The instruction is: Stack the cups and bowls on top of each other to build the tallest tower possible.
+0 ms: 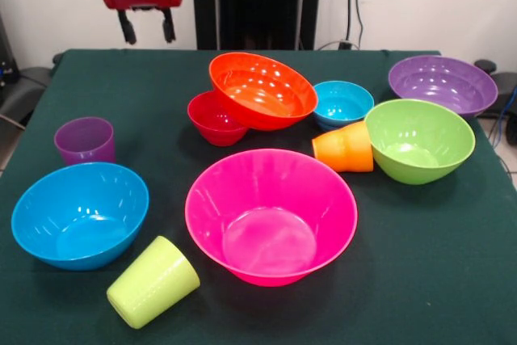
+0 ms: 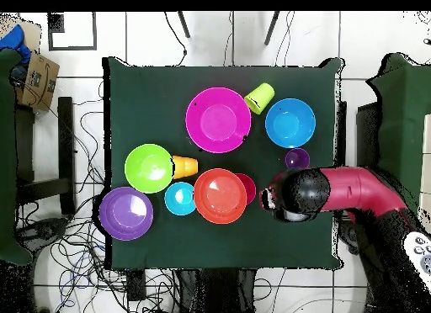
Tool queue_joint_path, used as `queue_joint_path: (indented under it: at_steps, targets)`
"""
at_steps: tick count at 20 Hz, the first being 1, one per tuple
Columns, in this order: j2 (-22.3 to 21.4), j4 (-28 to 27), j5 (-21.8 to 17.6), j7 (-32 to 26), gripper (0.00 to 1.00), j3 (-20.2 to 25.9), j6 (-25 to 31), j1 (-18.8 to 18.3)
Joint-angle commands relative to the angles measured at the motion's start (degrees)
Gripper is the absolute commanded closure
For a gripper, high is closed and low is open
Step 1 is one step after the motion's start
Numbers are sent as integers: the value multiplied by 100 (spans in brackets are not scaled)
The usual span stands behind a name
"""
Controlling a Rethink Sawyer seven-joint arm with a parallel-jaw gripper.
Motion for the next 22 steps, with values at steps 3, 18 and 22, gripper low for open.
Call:
queue_joint_path:
  at_steps: [3, 18, 22]
  targets:
    - [824, -554, -1006, -2754, 0, 320, 561, 242]
    - [69, -4, -1045, -3370, 0, 396, 469, -147]
    - [-681, 404, -596, -2835, 0, 205, 693, -198]
